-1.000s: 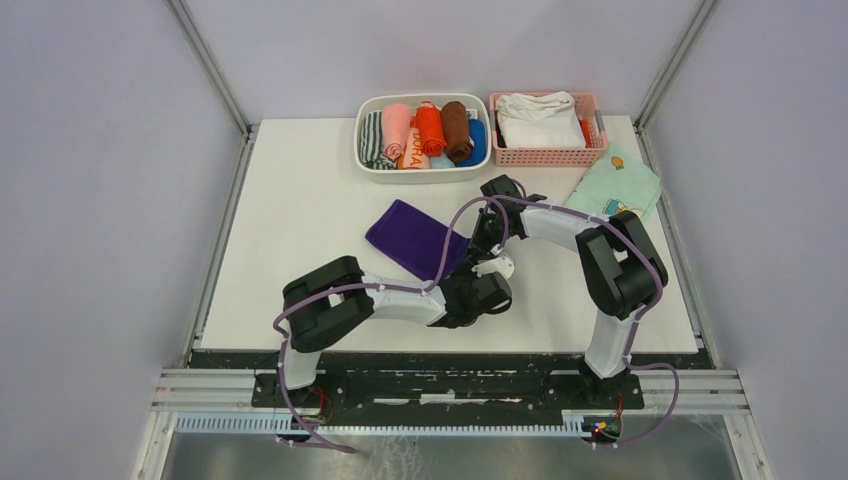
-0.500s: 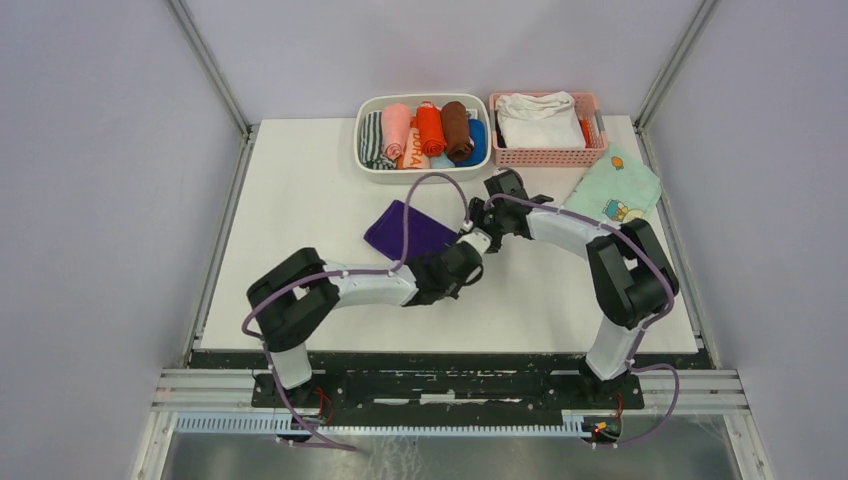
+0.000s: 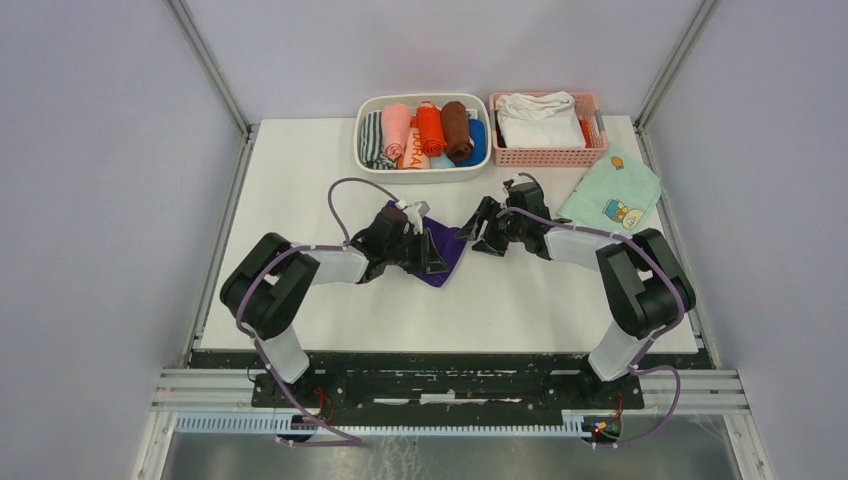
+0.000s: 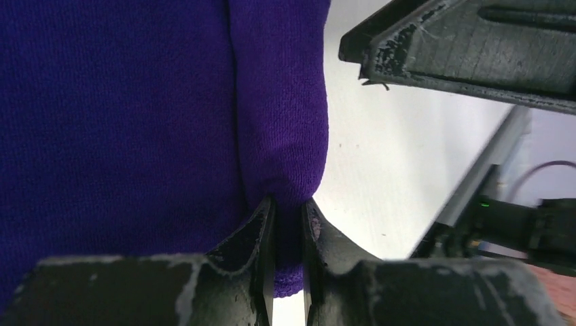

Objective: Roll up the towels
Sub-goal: Roll the towel at the center of the board.

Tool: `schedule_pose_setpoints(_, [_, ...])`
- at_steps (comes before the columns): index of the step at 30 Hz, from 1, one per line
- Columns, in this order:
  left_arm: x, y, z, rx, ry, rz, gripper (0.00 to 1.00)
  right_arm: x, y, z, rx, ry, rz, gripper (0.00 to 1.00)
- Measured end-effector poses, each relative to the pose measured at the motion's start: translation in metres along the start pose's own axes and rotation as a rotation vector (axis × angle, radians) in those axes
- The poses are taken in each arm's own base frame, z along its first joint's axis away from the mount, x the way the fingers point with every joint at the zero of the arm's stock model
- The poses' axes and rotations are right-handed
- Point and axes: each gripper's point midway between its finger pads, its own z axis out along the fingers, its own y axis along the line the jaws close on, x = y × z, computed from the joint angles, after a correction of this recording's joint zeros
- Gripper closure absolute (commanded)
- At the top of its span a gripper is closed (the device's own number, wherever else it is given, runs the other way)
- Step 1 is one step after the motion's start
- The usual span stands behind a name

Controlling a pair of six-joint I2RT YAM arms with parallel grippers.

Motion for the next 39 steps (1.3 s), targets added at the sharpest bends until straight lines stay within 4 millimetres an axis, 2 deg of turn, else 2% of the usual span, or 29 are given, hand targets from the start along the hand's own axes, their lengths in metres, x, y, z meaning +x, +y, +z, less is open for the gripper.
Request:
schedule_pose_setpoints(9, [0.000,0.005,0.001,0.203,0.023,-0.297,0.82,0.005,-0.001,0.024,-0.090,0.015,0.064,0.31])
schedule_pose_setpoints(16, [0.000,0.004,0.003,0.251,0.043,-0.388,0.82,0.009,-0.009,0.035,-0.097,0.023,0.100,0.38])
schedule_pose_setpoints(20, [0.001,0.005,0.003,0.261,0.052,-0.411,0.82,0.008,-0.010,0.040,-0.101,0.024,0.108,0.45])
schedule_pose_setpoints(25, [0.001,0.006,0.003,0.263,0.054,-0.427,0.77,0.008,-0.014,0.043,-0.058,0.038,0.100,0.59])
schedule_pose_setpoints(30, [0.003,0.008,0.001,0.227,0.060,-0.440,0.66,0.011,-0.020,0.041,0.059,0.056,0.056,0.74])
schedule_pose_setpoints(34, [0.002,0.009,-0.008,0.136,0.045,-0.402,0.53,0.011,-0.018,0.034,0.180,0.054,-0.001,0.75])
schedule_pose_setpoints(39, [0.000,-0.005,-0.021,0.001,0.001,-0.242,0.42,0.010,-0.023,0.023,0.315,0.061,-0.037,0.75])
